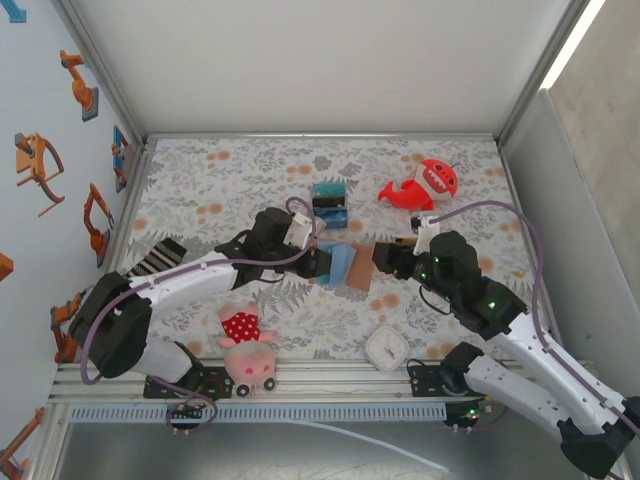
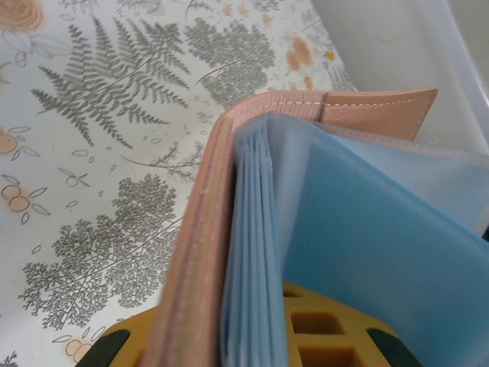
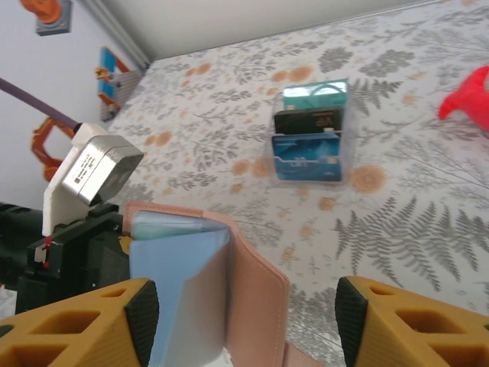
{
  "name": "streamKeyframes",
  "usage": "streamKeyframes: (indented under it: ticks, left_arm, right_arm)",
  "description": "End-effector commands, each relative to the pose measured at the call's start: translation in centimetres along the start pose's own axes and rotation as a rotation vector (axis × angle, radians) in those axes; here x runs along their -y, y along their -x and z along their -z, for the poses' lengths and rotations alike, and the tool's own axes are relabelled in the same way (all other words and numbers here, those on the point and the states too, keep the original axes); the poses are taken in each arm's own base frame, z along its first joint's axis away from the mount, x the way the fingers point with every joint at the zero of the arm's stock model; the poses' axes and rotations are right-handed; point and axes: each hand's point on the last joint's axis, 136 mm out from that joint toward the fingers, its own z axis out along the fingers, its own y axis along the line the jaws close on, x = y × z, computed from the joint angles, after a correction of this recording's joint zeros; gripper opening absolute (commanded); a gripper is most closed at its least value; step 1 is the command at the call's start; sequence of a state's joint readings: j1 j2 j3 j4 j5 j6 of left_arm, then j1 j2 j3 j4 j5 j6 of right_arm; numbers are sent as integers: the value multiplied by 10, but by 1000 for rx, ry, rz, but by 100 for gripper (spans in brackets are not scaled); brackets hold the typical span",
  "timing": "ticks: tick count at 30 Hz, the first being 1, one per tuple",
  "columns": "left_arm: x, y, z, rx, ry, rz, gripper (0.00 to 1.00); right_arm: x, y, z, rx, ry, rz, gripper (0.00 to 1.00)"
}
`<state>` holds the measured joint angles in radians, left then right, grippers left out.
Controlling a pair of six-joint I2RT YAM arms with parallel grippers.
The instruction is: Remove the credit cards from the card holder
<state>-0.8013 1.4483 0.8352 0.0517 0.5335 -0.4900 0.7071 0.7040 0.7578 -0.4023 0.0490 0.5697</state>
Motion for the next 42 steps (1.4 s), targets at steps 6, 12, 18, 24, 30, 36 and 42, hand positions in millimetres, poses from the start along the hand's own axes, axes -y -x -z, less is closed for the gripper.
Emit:
streamKeyframes:
  ticks: [6,12,18,24,30,36,42]
  left_arm:
    - [-13,19,-14,59,88,111,0]
    - [-15,22,-28,21,204,110,0]
    - [-15,23,-40,-1,240,129,0]
    - [-18,20,-46,-5,247,180,0]
    - [-20,12,-56,-18,191,241,0]
    - [-39,-4,-58,-41,164,334,0]
    - [-54,-17,-54,-70,152,384,2]
  right_arm:
    - [26,8,12,33,-156,15,68]
    - [32,7,8,22,-193,25,74]
    - [35,6,6,12,-208,43,79]
    - [40,2,4,-1,-235,50,99]
    - [49,-2,2,-19,-283,47,99]
    - [63,-10,2,-69,-377,25,99]
    - [66,-23,-15,-176,-413,43,99]
